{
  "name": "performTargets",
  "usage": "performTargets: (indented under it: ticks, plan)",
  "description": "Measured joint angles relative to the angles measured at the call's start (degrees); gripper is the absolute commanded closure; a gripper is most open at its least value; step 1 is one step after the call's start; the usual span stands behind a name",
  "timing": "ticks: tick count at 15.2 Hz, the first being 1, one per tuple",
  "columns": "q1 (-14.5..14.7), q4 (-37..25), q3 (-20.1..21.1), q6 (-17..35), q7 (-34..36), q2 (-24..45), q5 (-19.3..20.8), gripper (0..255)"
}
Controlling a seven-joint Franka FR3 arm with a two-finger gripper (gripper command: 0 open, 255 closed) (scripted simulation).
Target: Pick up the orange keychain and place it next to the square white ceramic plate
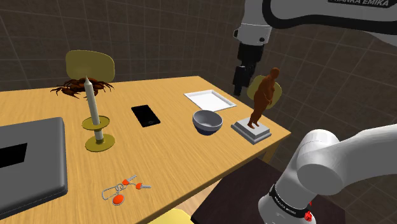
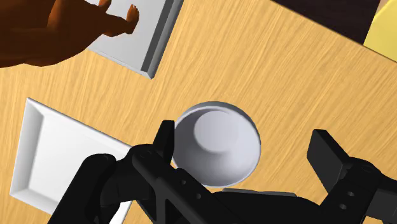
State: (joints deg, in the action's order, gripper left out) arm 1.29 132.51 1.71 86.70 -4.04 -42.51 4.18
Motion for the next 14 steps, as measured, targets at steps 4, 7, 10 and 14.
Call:
performTargets:
  ticks: [4, 7, 10, 14]
  plan:
    - [0.35, 2.26, 2.31, 1.54, 3.96, -0.65, -2.03, 0]
    - [0.98, 4.64, 5.93, 4.01, 9.81, -0.62, -5.12, 0]
    - [1.7, 6.48, 9.88, 6.62, 15.95, -0.07, -8.39, 0]
    - [2.71, 7.77, 15.58, 10.56, 24.39, 1.98, -12.68, 0]
